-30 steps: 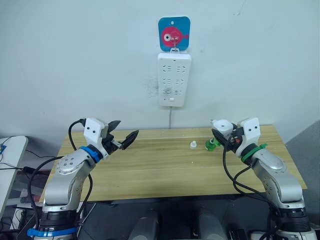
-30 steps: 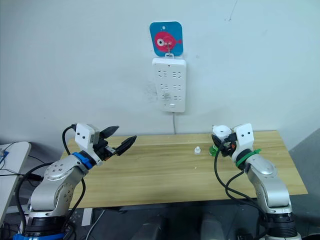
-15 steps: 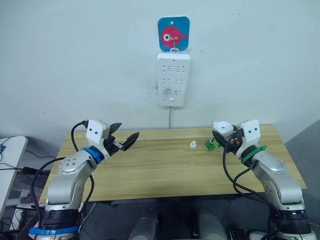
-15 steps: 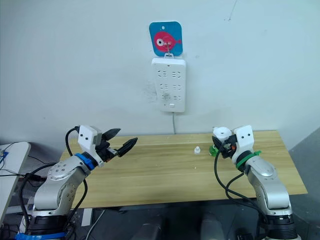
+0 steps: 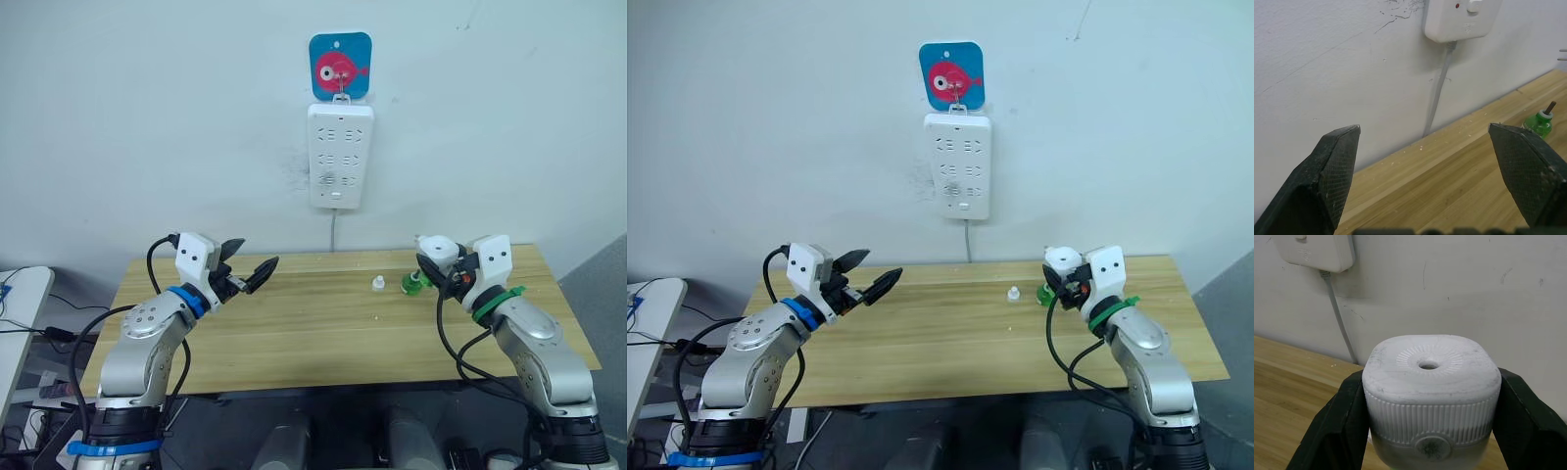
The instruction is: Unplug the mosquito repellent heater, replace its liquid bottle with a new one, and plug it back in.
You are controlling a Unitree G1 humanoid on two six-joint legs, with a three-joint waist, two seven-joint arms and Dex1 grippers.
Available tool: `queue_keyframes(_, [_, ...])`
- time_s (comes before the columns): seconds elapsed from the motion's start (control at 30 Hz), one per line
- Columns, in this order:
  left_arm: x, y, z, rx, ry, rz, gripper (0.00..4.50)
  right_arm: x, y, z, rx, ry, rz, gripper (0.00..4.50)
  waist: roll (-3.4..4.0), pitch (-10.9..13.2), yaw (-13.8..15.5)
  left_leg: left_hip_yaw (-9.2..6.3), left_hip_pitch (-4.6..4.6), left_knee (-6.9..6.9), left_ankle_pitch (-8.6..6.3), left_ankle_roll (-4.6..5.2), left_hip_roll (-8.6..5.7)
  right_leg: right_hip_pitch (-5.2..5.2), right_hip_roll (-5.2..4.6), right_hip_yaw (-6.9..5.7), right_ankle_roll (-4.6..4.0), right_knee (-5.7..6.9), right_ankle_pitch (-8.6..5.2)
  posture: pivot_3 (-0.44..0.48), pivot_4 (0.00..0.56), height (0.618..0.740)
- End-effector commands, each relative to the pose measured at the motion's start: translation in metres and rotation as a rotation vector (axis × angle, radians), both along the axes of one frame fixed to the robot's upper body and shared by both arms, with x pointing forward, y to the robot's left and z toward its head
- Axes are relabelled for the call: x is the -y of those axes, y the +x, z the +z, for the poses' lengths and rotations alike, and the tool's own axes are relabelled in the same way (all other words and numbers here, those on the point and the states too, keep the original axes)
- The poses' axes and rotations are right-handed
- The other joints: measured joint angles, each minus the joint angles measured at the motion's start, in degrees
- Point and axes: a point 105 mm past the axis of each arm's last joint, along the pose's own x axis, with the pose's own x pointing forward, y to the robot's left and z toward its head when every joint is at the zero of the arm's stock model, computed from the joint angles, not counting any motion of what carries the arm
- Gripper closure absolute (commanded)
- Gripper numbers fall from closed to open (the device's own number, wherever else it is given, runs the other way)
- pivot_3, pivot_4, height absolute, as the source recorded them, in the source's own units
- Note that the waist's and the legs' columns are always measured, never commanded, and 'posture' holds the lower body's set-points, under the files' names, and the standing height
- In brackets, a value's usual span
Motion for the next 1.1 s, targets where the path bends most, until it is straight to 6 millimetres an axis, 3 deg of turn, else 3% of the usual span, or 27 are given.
queue_keyframes(0.03, [-0.001, 0.0, 0.01, 0.041, 0.005, -0.007, 0.0, -0.004, -0.003, 0.023, 0.107, -0.005, 0.01, 1.53, 0.0, 0.0, -0.01, 0.0, 0.0, 0.0, 0.0, 0.0, 0.0, 0.0, 0.0, 0.0, 0.0, 0.0, 0.0, -0.042, 0.184, 0.74])
queue_keyframes(0.43, [0.003, 0.003, 0.017, 0.052, 0.007, -0.032, 0.0, -0.01, -0.004, 0.029, 0.129, 0.007, 0.023, 1.53, 0.0, 0.0, -0.06, 0.0, 0.0, -0.03, 0.0, 0.0, 0.0, 0.0, 0.0, 0.0, 0.0, -0.03, 0.0, -0.05, 0.186, 0.74])
queue_keyframes(0.7, [0.002, 0.001, 0.001, 0.024, 0.005, -0.005, 0.0, -0.016, -0.002, 0.024, 0.143, -0.018, 0.025, 1.53, 0.01, 0.01, -0.13, -0.01, 0.0, -0.04, 0.0, 0.0, 0.0, -0.01, 0.01, 0.0, 0.0, -0.04, 0.0, -0.049, 0.191, 0.74])
queue_keyframes(0.9, [0.004, 0.007, -0.008, 0.108, 0.014, 0.041, 0.0, -0.032, 0.002, 0.014, 0.196, -0.043, 0.011, 1.53, 0.01, 0.02, -0.16, 0.01, 0.0, -0.04, 0.0, 0.0, 0.01, -0.03, 0.01, 0.01, 0.01, -0.04, 0.0, -0.069, 0.192, 0.74])
queue_keyframes(1.1, [0.002, 0.016, -0.023, 0.029, 0.028, 0.032, 0.0, -0.05, 0.003, 0.016, 0.219, -0.02, 0.02, 1.53, 0.02, 0.02, -0.45, 0.02, -0.01, -0.05, 0.0, -0.01, 0.04, -0.07, 0.04, 0.01, 0.0, -0.02, 0.0, -0.101, 0.201, 0.74])
